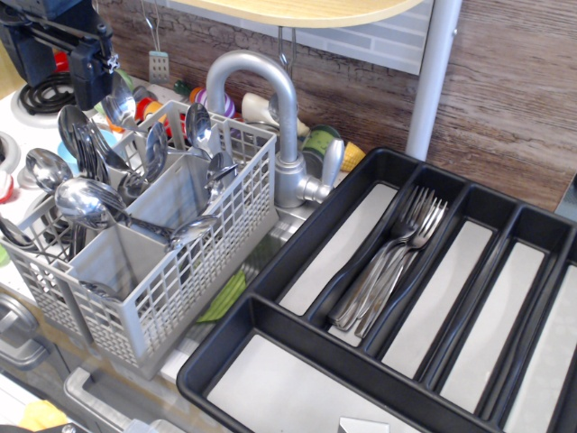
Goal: Put fork from basket to tray
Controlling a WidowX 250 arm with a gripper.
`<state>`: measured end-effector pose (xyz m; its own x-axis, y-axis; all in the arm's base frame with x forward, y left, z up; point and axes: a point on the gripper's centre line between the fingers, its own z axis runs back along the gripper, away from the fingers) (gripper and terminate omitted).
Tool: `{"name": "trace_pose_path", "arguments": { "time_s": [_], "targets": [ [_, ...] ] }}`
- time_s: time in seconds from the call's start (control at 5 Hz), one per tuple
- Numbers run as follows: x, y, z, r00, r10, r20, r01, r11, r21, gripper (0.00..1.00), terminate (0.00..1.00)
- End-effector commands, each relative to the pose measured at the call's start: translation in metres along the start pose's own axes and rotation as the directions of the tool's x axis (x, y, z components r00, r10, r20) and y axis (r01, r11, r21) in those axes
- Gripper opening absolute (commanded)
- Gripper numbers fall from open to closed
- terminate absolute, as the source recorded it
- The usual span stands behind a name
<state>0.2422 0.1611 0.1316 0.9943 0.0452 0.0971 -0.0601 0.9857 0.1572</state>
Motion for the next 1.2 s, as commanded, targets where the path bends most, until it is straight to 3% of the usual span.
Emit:
{"name": "trace_pose_path", "arguments": {
  "time_s": [0.0,0.6,1.0],
  "targets": [
    [0.000,0.000,0.000,1.000,0.000,0.000,0.000,1.000,0.000,1.00,0.00],
    [-0.003,0.005,-0.030,0.997,-0.040,0.065,0.041,0.999,-0.016,1.00,0.00],
    [-0.006,0.009,-0.044,0.996,-0.048,0.071,0.051,0.998,-0.043,1.00,0.00]
  ]
}}
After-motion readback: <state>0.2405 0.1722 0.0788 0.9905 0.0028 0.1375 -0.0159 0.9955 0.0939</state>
